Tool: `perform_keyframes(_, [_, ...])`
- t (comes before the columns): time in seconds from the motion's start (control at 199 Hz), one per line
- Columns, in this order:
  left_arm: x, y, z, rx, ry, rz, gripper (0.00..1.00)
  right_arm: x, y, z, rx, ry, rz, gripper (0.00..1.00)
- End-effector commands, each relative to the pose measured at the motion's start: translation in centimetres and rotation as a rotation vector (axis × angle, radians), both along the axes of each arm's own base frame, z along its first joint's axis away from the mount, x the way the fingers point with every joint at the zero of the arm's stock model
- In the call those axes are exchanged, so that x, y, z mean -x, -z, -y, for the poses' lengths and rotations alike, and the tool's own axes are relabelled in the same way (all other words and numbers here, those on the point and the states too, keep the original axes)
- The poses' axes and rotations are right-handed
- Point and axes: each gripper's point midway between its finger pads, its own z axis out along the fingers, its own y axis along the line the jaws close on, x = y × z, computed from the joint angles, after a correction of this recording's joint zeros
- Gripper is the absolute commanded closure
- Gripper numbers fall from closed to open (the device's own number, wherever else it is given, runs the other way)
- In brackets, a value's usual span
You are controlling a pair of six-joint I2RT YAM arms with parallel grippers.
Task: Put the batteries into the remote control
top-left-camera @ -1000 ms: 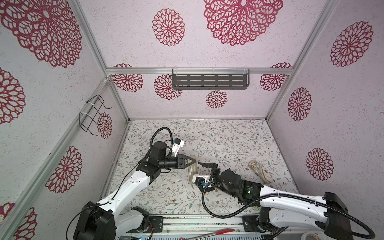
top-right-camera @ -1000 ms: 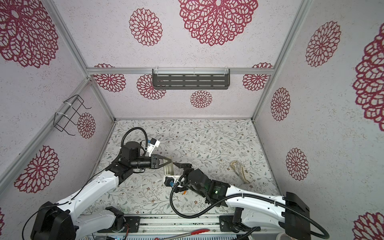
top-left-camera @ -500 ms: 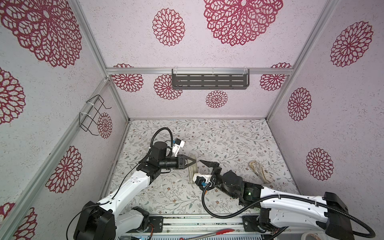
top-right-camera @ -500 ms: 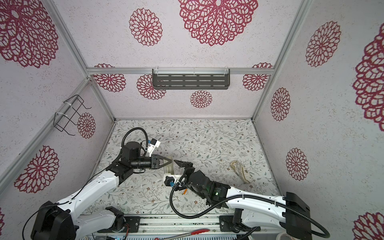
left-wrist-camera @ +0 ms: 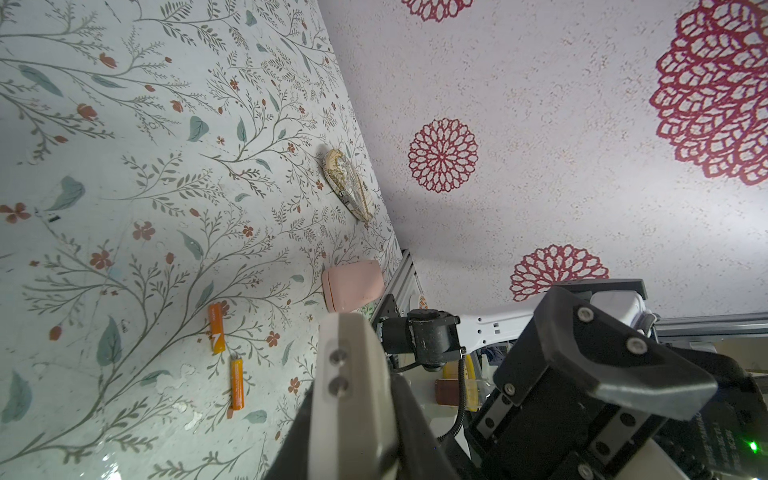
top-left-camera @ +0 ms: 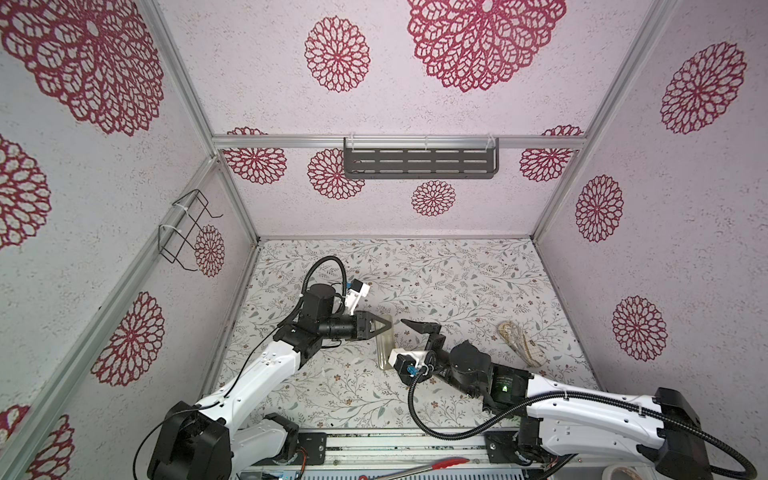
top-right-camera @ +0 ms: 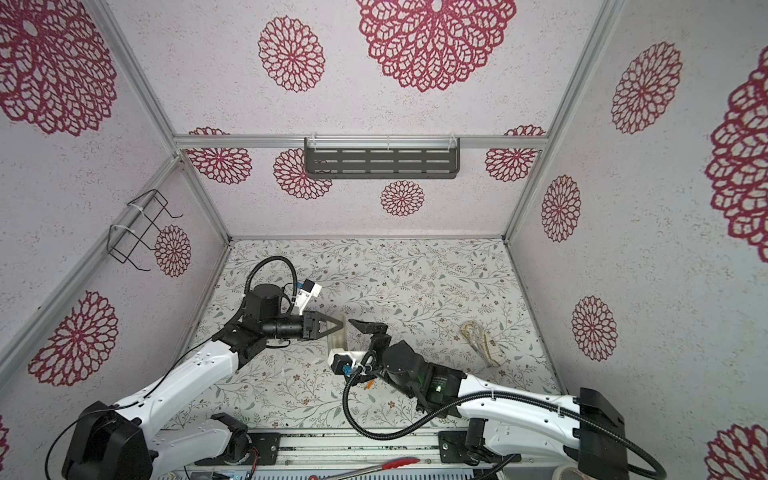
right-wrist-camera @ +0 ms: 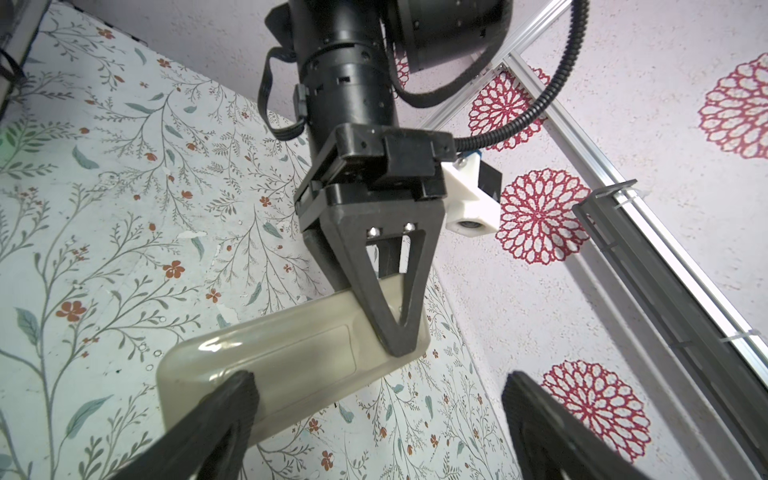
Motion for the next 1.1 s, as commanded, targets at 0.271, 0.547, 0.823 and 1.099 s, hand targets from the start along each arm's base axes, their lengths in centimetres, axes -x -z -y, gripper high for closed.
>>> perform_keyframes(0.271, [0.1, -0.8, 0.2, -0.003, 0.035, 0.023, 1.00, 1.2, 0.1, -0.5, 0.012, -0.048, -0.097, 0.03])
perform_keyframes(0.547, [0.2, -0.4, 0.2, -0.020, 0.044, 0.012, 1.00, 0.8, 0.3, -0.4, 0.017, -0.017, -0.089, 0.03])
perform_keyframes(0.823, [0.4, 0.2, 0.2, -0.035, 0.060, -0.002, 1.00, 1.3, 0.2, -0.6, 0.006, -0.047, -0.095, 0.03])
perform_keyframes(1.099, [0.3, 0.1, 0.4, -0.026, 0.073, -0.003, 1.00, 2.1, -0.1, -0.6, -0.013, -0.087, -0.109, 0.03])
